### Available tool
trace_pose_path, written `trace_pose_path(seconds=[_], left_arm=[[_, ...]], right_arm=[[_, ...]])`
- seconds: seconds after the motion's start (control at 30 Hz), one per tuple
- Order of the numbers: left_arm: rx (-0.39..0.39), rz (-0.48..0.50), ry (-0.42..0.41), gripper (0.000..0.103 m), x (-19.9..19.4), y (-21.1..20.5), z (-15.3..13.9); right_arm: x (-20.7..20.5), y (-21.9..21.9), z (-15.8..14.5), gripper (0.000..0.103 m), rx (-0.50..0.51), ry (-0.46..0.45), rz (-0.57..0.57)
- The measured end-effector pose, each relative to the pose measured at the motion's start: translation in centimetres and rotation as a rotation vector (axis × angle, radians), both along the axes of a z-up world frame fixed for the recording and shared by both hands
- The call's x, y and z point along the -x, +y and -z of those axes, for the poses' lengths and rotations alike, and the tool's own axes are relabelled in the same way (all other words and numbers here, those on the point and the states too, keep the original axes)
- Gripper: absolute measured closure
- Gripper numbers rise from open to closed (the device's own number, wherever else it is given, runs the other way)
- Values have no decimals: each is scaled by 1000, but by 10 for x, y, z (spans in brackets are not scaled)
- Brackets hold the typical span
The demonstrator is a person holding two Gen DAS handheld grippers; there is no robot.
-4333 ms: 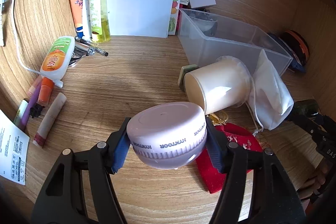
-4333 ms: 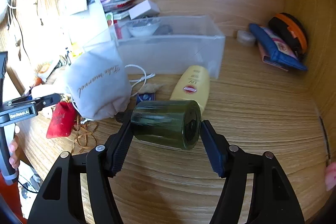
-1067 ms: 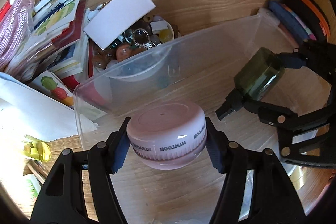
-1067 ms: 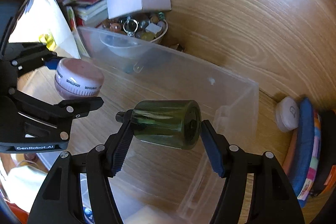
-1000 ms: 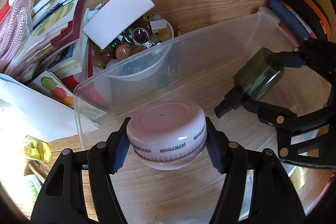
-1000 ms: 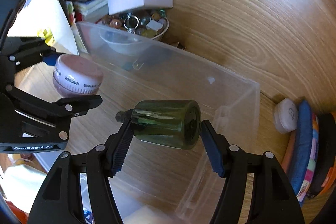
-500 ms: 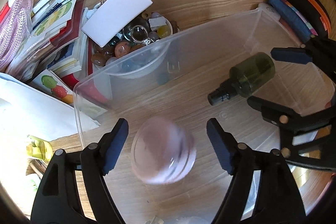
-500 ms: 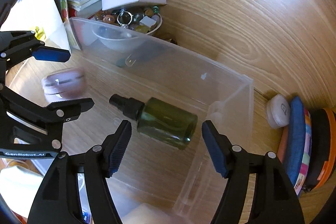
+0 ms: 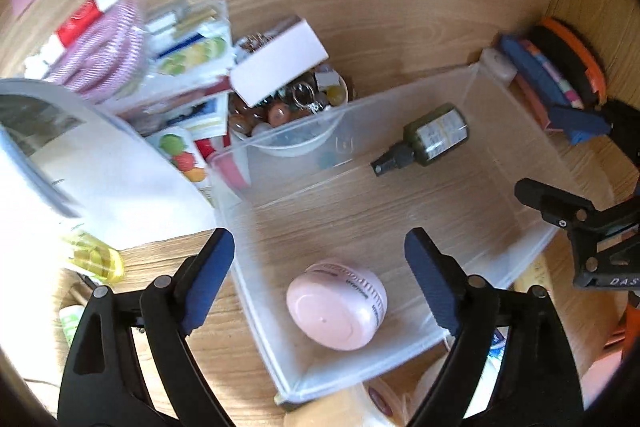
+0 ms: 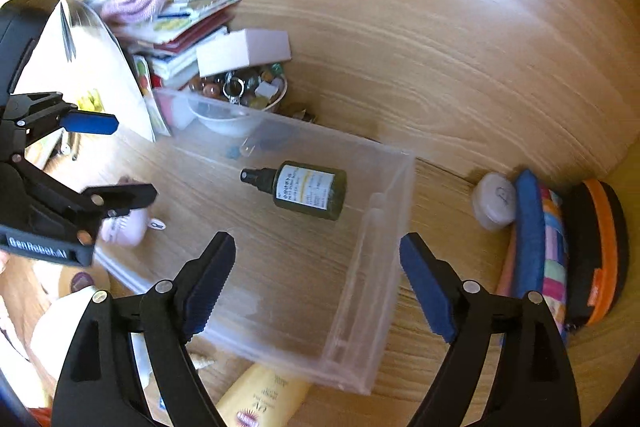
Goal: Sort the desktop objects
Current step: 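Open both tools to drop the pink container and green bottle into the box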
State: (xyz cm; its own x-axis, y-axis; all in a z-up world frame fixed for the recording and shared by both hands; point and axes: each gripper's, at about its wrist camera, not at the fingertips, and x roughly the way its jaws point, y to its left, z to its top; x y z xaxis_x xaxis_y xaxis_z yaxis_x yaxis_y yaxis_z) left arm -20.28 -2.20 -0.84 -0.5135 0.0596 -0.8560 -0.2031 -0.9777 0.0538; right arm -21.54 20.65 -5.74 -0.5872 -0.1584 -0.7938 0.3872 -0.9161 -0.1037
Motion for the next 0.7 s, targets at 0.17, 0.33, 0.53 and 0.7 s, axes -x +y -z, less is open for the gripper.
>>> trace_pose_path(seconds=[0.17,0.33,0.53,0.7], left_arm=[[-30,0,54,15,-6,9,-18],[-96,-4,130,11,-26,15,-28],[-156,-29,232,9,-69,6,-53],[-141,-72,361,4,-112,-6,-66]], right_arm=[[-16,0,-15,21,42,32,13],[-45,14,-36,20,123,88,21],[-93,23,-59,13,156,209,38],[-132,24,-67,1,190,286,7]])
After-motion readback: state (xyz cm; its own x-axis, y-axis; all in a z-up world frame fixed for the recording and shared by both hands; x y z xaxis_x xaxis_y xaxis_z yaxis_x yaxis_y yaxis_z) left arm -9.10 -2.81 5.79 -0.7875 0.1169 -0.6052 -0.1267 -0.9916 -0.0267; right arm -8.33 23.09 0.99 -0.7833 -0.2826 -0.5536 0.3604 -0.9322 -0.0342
